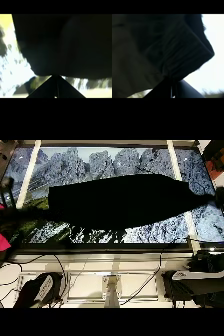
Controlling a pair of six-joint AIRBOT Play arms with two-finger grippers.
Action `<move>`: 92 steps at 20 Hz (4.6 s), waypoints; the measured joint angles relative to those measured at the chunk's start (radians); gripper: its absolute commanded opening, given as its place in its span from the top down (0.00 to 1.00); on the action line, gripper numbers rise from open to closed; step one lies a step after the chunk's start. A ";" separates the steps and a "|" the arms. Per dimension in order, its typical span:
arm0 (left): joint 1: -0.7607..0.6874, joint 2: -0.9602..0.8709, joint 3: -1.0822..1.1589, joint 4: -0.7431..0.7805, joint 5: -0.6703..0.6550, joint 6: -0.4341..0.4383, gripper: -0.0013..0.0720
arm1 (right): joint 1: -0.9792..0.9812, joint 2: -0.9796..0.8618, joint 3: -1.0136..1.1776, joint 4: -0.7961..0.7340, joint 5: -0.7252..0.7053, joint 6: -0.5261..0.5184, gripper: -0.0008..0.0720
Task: Fold the clothes and pants, and hang the long-sleeved shirts on hangers.
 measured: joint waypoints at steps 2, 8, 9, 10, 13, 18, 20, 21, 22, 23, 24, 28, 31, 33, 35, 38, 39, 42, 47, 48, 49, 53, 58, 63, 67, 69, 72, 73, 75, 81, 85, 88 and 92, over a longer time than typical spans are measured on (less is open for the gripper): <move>0.010 0.029 -0.085 0.036 -0.039 0.048 0.98 | -0.070 0.031 -0.052 -0.055 0.019 0.001 0.97; 0.026 0.066 -0.146 0.140 -0.070 0.140 0.98 | -0.231 0.074 -0.101 -0.133 0.058 0.022 0.96; 0.032 0.072 -0.132 0.146 -0.072 0.151 0.98 | -0.240 0.076 -0.104 -0.140 0.064 0.024 0.96; 0.038 0.076 -0.113 0.151 -0.075 0.161 0.98 | -0.245 0.078 -0.105 -0.142 0.075 0.026 0.97; 0.048 0.079 -0.056 0.142 -0.081 0.188 0.98 | -0.244 0.080 -0.108 -0.148 0.089 0.033 0.96; 0.049 -0.053 0.023 -0.060 -0.039 0.254 0.98 | -0.174 0.066 -0.101 -0.042 0.012 0.079 0.97; 0.054 -0.178 0.105 -0.109 -0.022 0.261 0.98 | -0.126 0.045 -0.077 0.019 -0.067 0.122 0.97; 0.058 -0.246 0.157 -0.125 -0.017 0.258 0.98 | -0.103 0.032 -0.061 0.041 -0.112 0.156 0.97; 0.062 -0.322 0.219 -0.138 -0.006 0.245 0.98 | -0.083 0.021 -0.043 0.058 -0.163 0.200 0.97; 0.066 -0.388 0.278 -0.148 0.006 0.224 0.98 | -0.066 0.008 -0.026 0.071 -0.218 0.257 0.97; 0.069 -0.457 0.341 -0.158 0.023 0.196 0.98 | -0.053 -0.003 -0.010 0.080 -0.273 0.320 0.97; 0.053 -0.671 0.500 -0.259 0.102 0.124 0.98 | 0.011 -0.046 0.020 0.104 -0.453 0.494 0.93; 0.003 -0.779 0.542 -0.391 0.252 0.113 0.25 | 0.106 -0.087 0.029 0.128 -0.671 0.555 0.57; -0.035 -0.825 0.554 -0.469 0.372 0.101 0.04 | 0.171 -0.114 0.042 0.154 -0.806 0.570 0.30; -0.060 -0.851 0.560 -0.536 0.475 0.100 0.05 | 0.217 -0.144 0.073 0.155 -0.883 0.561 0.30; -0.078 -0.853 0.568 -0.621 0.533 0.096 0.55 | 0.232 -0.171 0.136 0.116 -0.866 0.504 0.61; -0.086 -0.843 0.570 -0.642 0.527 0.103 0.61 | 0.222 -0.176 0.162 0.098 -0.818 0.476 0.97; -0.148 -0.802 0.571 -0.672 0.438 0.140 0.98 | 0.164 -0.183 0.235 0.037 -0.639 0.369 0.97; -0.452 -0.770 0.572 -0.693 0.344 0.100 0.98 | -0.008 -0.187 0.194 0.043 -0.347 0.132 0.97; -0.539 -0.775 0.572 -0.697 0.381 0.074 0.98 | -0.056 -0.187 0.145 0.083 -0.312 0.084 0.97; -0.620 -0.785 0.573 -0.698 0.438 0.039 0.98 | -0.105 -0.188 0.086 0.132 -0.278 0.038 0.97; -0.922 -0.878 0.615 -0.701 0.690 -0.120 0.98 | -0.243 -0.188 -0.141 0.320 -0.242 -0.089 0.15; -1.120 -1.074 0.786 -0.718 0.848 -0.223 0.98 | -0.241 -0.188 -0.263 0.393 -0.327 -0.138 0.11; -1.158 -1.218 0.880 -0.746 0.884 -0.327 0.98 | -0.139 -0.188 -0.289 0.425 -0.483 -0.143 0.06; -1.146 -1.276 0.898 -0.752 0.848 -0.381 0.98 | -0.064 -0.189 -0.293 0.430 -0.615 -0.117 0.95; -1.137 -1.292 0.901 -0.753 0.814 -0.409 0.98 | -0.043 -0.189 -0.291 0.433 -0.642 -0.104 0.96; -1.121 -1.304 0.904 -0.753 0.785 -0.429 0.98 | -0.030 -0.187 -0.255 0.433 -0.629 -0.099 0.97; -1.116 -1.307 0.904 -0.752 0.769 -0.432 0.98 | -0.026 -0.181 -0.228 0.436 -0.605 -0.098 0.97; -1.108 -1.310 0.904 -0.752 0.747 -0.440 0.98 | -0.015 -0.167 -0.158 0.445 -0.544 -0.099 0.97; -1.044 -1.212 0.906 -0.622 0.669 -0.429 0.98 | 0.166 -0.140 0.134 0.473 -0.322 -0.093 0.97; -0.925 -1.033 0.906 -0.398 0.516 -0.439 0.98 | 0.441 -0.143 0.235 0.469 -0.286 -0.073 0.97; -0.811 -0.887 0.906 -0.237 0.406 -0.465 0.97 | 0.690 -0.170 0.259 0.412 -0.282 -0.049 0.97; -0.680 -0.756 0.906 -0.143 0.291 -0.478 0.95 | 0.966 -0.209 0.273 0.206 -0.307 0.026 0.19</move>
